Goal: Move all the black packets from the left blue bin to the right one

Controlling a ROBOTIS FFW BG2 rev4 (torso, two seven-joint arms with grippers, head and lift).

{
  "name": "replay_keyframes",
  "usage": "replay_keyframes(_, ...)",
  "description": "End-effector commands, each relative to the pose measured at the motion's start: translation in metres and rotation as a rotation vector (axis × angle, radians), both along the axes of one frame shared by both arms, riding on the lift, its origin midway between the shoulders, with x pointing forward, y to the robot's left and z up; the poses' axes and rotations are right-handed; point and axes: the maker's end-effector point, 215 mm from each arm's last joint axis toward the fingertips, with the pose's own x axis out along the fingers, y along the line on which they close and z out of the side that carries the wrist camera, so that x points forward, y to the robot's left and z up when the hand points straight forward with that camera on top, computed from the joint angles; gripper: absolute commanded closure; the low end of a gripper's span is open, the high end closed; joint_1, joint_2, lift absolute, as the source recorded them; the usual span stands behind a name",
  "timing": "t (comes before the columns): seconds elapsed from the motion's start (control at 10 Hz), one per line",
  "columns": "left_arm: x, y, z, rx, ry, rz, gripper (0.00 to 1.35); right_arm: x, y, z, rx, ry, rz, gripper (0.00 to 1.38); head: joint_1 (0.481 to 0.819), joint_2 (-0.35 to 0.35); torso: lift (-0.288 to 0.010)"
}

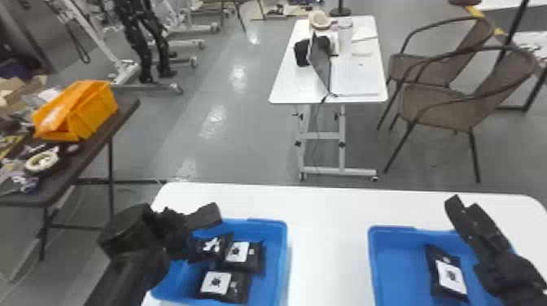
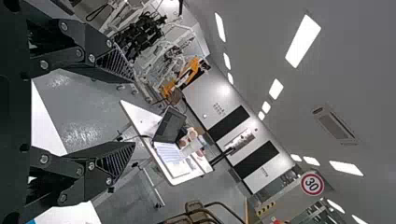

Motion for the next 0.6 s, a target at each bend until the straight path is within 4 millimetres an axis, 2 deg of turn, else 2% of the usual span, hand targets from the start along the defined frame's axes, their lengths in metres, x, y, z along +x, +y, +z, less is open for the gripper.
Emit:
replay_keyframes(0.0,0.006,-0.004,0.027,-0.012,-0.080,0.022,1.15,0.003,0.003,0.004,-0.006,-0.010,0.010,0.60,0.695,0.192,0.000)
replay_keyframes(0.1,0.008,-0.015,0.059,-0.014,-0.172,0.022,1.15,0.003,0.004,0.006,-0.014,-0.016,0.014,0.59,0.695,0.189,0.000)
replay_keyframes(0.2,0.007,-0.034,0.093,-0.033,-0.250,0.011,1.15,0.003,0.006,0.008,-0.024,-0.023,0.023,0.58,0.695,0.183,0.000)
replay_keyframes(0.4,0.002,-0.095,0.147,-0.116,-0.390,-0.034,1.15,0.005,0.010,0.016,-0.035,-0.045,0.042,0.53,0.695,0.156,0.000)
replay_keyframes(0.5,0.007,-0.128,0.171,-0.177,-0.463,-0.053,1.15,0.009,0.014,0.023,-0.039,-0.067,0.062,0.53,0.695,0.126,0.000)
